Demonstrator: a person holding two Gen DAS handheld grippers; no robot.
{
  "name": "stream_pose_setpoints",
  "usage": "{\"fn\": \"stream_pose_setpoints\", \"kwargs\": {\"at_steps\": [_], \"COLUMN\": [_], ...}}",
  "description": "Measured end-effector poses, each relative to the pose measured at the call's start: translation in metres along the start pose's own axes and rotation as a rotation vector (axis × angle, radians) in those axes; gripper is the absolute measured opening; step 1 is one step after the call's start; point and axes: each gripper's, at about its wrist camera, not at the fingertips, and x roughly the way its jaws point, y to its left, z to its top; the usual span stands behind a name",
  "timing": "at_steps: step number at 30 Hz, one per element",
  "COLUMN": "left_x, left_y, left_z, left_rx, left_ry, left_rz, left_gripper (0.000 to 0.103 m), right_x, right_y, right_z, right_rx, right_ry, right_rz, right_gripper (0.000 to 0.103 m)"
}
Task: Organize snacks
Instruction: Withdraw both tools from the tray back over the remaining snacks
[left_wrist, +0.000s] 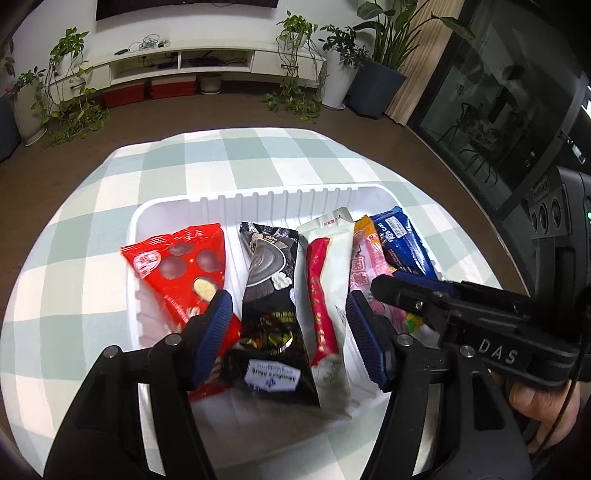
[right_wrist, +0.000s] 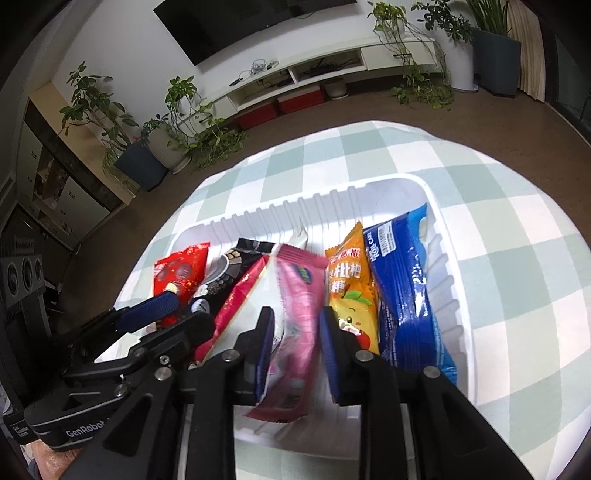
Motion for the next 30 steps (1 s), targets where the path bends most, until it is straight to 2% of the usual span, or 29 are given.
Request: {"fn": "stream_pose_setpoints", "kwargs": {"at_steps": [3, 5, 7, 10, 14, 17, 20, 24, 30], "left_x": [-0.017, -0.03, -0.045, -0.069, -0.102, -0.12, -0.132, -0.138, -0.137], "left_y": [-0.002, -0.003, -0.006, -0.013, -0.025, -0.028, -0.025, -0.012, -0.017], "left_z": [-0.007, -0.013, -0.021, -0.035, -0.067, -0.095, -0.132, -0.178, -0.228], "left_rx": [0.004, -0.002, -0.002, 0.023, 0.1, 0.099, 0.045, -0.099, -0.131], "left_ry": [-0.022, -0.041, -0.066, -0.101, -0.152, -0.159, -0.13, -0.08, -0.041], "left_rz": [0.004, 0.003, 0.0, 0.009, 0.043, 0.05, 0.059, 0.052, 0.053], "left_gripper": [0.077, 0.096, 0.102, 0.103, 0.103, 0.103, 0.103, 0.103, 0.103], "right_x": [-0.015, -0.028, -0.045, -0.068, -0.106, -0.133, -0.155, -0.172, -0.183], "right_y": [0.001, 0.002, 0.001, 0.002, 0.001, -0.001, -0.004, -0.002, -0.005], "right_z": [-0.001, -0.003, -0.006, -0.015, -0.039, -0.064, -0.097, -0.141, -0.202], "right_rx": [-0.001, 0.002, 0.008, 0.002, -0.033, -0.058, -0.084, -0.134, -0.167], "right_ry": [-0.028, -0.054, -0.091, -0.119, -0.155, -0.188, -0.205, -0.191, -0.184], "right_rz": [0.013, 0.035, 0.062, 0.106, 0.151, 0.16, 0.172, 0.178, 0.17], "right_gripper": [0.05, 0.069, 0.076, 0.083, 0.088, 0.091, 0.092, 0.092, 0.092]}}
